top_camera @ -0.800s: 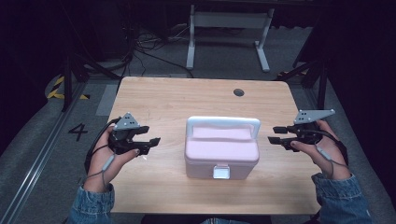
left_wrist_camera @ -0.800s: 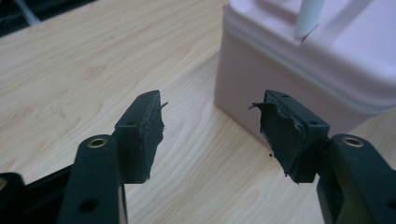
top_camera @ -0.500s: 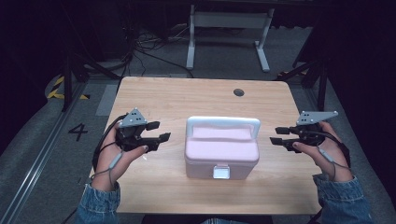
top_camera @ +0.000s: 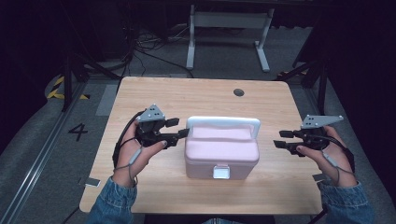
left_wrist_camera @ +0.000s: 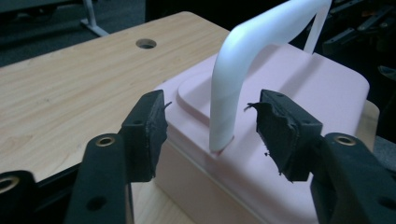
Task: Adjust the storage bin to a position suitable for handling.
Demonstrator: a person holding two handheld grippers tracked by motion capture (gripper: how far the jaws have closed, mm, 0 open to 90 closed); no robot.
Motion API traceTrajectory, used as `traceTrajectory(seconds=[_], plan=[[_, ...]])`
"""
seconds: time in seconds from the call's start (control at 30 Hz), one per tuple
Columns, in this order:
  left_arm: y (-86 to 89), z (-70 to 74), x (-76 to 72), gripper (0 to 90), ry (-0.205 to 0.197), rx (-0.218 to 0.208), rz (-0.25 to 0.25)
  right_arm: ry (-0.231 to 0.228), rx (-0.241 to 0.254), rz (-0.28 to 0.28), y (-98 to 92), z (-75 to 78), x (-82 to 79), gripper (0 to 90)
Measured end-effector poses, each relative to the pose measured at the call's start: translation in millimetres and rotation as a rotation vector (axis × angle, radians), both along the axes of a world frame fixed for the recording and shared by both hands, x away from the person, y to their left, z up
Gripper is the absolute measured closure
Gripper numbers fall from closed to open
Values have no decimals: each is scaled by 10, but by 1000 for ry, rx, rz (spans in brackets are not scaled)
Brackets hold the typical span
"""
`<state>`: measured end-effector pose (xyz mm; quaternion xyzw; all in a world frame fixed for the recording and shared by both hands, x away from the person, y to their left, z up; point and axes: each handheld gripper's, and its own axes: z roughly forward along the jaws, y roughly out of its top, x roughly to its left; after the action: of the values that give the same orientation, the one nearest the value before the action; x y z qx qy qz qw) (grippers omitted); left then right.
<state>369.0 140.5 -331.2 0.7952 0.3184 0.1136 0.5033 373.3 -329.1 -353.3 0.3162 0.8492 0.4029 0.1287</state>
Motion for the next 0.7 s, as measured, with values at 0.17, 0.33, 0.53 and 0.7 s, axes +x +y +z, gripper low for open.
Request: traceTrajectory(seconds=[0.17, 0.33, 0.53, 0.7], plan=[[-96, -42, 56, 423, -17, -8, 6, 2, 1, -10, -31, -13, -32, 511], [-172, -75, 106, 461, -37, -15, 13, 8, -2, -21, -53, -32, -63, 511], [-289, -111, 146, 527, -60, -4, 20, 15, -5, -30, -65, -58, -84, 511], [-332, -125, 157, 600, -70, 17, 31, 21, -3, -38, -84, -72, -94, 511]])
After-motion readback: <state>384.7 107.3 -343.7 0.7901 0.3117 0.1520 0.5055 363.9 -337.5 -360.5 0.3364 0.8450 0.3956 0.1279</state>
